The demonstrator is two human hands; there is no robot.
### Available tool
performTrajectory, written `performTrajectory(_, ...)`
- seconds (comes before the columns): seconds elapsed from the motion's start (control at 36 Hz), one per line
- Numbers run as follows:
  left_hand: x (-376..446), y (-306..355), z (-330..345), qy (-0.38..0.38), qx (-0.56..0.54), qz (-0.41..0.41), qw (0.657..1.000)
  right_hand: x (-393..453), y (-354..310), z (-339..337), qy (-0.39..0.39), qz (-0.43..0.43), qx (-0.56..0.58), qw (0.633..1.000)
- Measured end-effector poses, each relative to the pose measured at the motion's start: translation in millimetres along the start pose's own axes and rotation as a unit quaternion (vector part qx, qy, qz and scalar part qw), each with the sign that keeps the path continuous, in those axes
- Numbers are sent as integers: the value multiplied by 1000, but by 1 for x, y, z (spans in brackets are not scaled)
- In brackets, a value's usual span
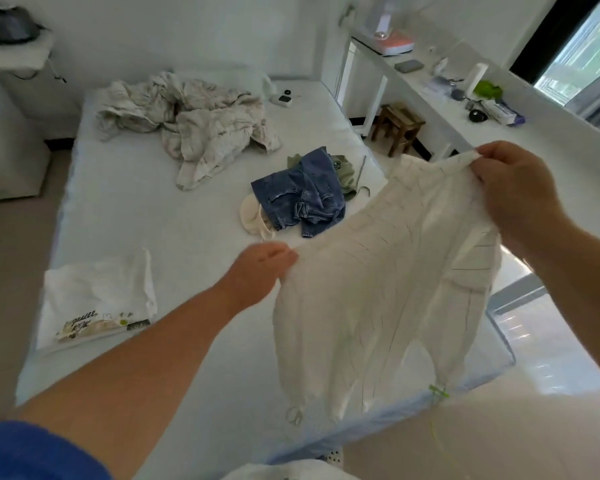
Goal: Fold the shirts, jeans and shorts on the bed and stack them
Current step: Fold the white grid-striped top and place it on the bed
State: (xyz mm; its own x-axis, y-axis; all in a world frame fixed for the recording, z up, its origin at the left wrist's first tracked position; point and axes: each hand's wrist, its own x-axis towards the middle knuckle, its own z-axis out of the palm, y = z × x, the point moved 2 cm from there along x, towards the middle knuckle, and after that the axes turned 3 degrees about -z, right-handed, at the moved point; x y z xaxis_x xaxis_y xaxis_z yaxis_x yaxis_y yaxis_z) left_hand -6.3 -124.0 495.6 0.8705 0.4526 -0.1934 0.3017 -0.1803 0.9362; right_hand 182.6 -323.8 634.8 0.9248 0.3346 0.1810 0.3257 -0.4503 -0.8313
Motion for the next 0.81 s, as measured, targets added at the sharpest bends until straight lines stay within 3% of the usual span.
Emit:
performTrajectory(0.08,7,20,-24,39,171,87,981,7,19,-13,-14,-15,-71,997)
performTrajectory(0.19,16,38,-38,80,319,95,940,8,33,-21,-18,-46,-111,993)
performTrajectory(0.28,20,36,-37,126,295,90,943,3,34,-19,-35,-76,-117,990)
performTrajectory(0.42,19,22,-38,232,158,75,957,-9,27,-10,-88,-117,-100,984)
performTrajectory(0.56,18,13,-37,252,3,-8,968,-13,21,-8,-136,-121,-30,983)
performTrajectory(0.69,16,-1,-27,304,42,-15,952,-12,7,-7,-172,-101,43,979)
performTrajectory(0.81,14,-5,-11,259,71,1,963,-13,-6,-7,-194,-80,98,973)
